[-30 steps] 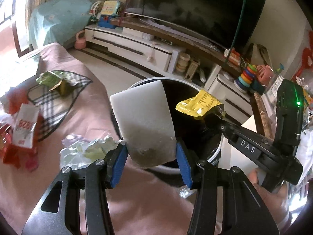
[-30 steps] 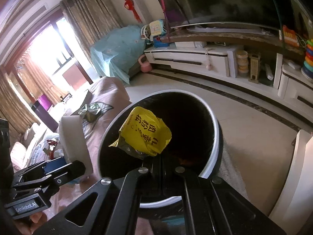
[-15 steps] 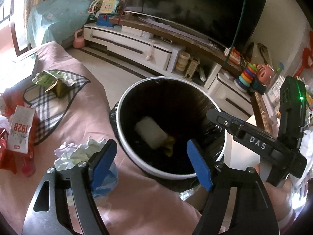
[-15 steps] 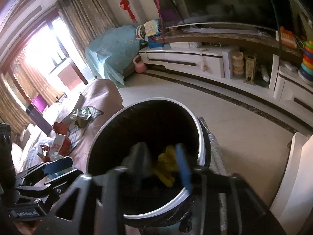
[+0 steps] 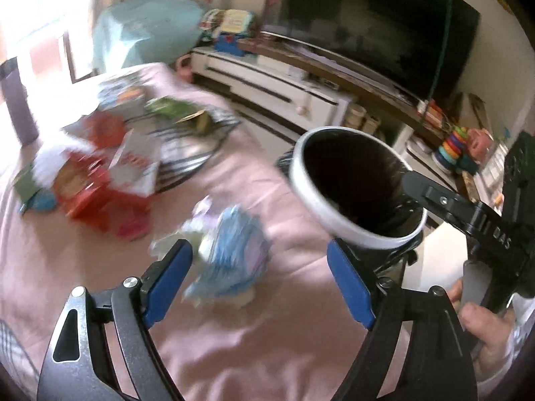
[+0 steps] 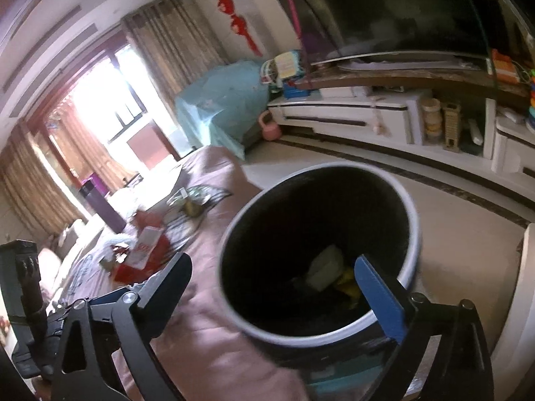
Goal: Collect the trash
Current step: 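Grasp the red snack bag with the left tool while the right tool grasps the crumpled tissue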
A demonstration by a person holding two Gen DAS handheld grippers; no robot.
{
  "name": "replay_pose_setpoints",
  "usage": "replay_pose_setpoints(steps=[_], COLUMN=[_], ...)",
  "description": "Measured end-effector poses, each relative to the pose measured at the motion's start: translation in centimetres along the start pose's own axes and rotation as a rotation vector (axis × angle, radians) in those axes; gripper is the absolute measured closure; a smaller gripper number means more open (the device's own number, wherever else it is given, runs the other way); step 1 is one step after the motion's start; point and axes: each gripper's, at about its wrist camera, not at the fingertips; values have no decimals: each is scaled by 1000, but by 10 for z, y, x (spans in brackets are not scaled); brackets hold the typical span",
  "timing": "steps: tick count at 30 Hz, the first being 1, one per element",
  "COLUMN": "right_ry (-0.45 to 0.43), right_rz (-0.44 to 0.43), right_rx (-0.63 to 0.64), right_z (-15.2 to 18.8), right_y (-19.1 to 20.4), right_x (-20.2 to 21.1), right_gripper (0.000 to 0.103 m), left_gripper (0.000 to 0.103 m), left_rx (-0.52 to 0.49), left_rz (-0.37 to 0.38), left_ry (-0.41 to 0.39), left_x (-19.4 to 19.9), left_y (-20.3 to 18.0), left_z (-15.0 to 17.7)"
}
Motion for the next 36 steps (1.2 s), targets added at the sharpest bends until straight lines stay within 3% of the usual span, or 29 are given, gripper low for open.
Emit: replay_pose_setpoints(steps=[6,18,27,36], right_ry=[17,42,85,121], right_rz=[-46,-103,-132,-146], right_rx=[45,139,187,233], right_z=[17,35,49,53], right_y=[33,87,116,136], right_x=[-2,-8,-23,-39], right_gripper=[4,4,4,6], left_gripper=[18,18,18,18], left_rx=[103,147,202,246], left_rz=[-18,-74,-125,-109], left_ry=[-43,-104,-105,-102], left_x=[28,70,76,56], left_y=[41,88,122,145], left_z=[15,30,33,10])
Point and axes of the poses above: each gripper's, at about its wrist camera, not at the fingertips, and x roughly against the way its jaws point, y to its left, z to its underside, and after that the axes turned 11 degrees about z, right-handed
